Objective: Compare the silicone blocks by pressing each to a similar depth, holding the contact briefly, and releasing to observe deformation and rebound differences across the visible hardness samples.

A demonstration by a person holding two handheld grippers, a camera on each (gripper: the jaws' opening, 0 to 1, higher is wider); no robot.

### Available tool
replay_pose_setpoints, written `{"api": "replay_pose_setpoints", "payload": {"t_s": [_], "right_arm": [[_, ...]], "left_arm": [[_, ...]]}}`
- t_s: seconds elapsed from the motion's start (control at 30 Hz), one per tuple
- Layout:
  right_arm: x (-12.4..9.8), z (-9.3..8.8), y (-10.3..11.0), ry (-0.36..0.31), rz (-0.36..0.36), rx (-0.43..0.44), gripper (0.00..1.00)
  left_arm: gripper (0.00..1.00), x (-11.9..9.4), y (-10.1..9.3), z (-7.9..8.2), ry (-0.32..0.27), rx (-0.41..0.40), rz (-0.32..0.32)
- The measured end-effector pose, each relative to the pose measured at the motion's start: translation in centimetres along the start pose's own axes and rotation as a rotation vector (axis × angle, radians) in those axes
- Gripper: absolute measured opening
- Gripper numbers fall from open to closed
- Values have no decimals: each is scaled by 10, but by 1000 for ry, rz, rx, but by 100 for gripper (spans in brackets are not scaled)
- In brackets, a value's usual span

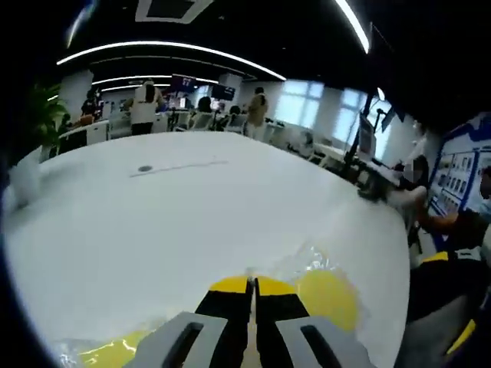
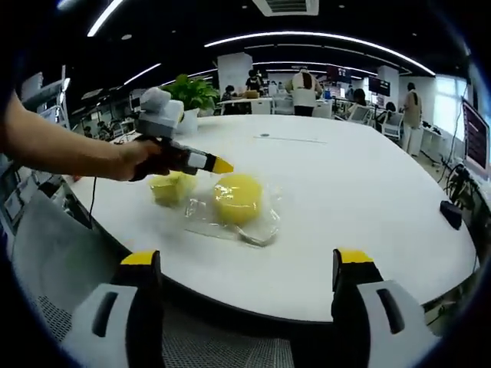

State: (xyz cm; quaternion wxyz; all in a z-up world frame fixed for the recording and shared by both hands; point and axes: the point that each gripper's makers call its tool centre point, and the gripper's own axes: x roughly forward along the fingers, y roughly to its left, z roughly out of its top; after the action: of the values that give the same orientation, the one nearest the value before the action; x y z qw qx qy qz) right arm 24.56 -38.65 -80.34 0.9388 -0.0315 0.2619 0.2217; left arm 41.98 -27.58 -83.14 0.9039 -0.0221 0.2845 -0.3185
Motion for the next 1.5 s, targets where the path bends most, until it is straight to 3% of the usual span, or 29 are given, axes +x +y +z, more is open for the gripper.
{"api": "replay_pose_setpoints", "payload": {"t_s": [0.37, 0.47, 0.53, 0.73, 0.9, 1.17, 1.33, 1.5], "right_arm": [[3, -9, -1, 42, 0, -15, 84], [3, -8, -2, 42, -8, -22, 85], [3, -7, -2, 36, -9, -20, 85], [3, -9, -2, 39, -9, -18, 84], [2, -8, -3, 36, -10, -13, 84], [1, -9, 1, 37, 9, -6, 84], [1, -8, 4, 32, 22, -2, 85], [0, -8, 5, 29, 24, -4, 85]], "left_arm": [[4, 5, 10, -5, -23, 22, 23], [18, -4, 12, -2, -50, 128, 55], [21, -8, 13, 2, -60, 185, 59], [21, -38, -4, 9, -96, 213, 9], [28, -55, -9, -2, -82, 252, 17], [32, -91, -14, -9, -83, 247, 30], [43, -112, -11, -12, -80, 124, 20], [47, -138, 2, -7, -108, 130, 70]]}}
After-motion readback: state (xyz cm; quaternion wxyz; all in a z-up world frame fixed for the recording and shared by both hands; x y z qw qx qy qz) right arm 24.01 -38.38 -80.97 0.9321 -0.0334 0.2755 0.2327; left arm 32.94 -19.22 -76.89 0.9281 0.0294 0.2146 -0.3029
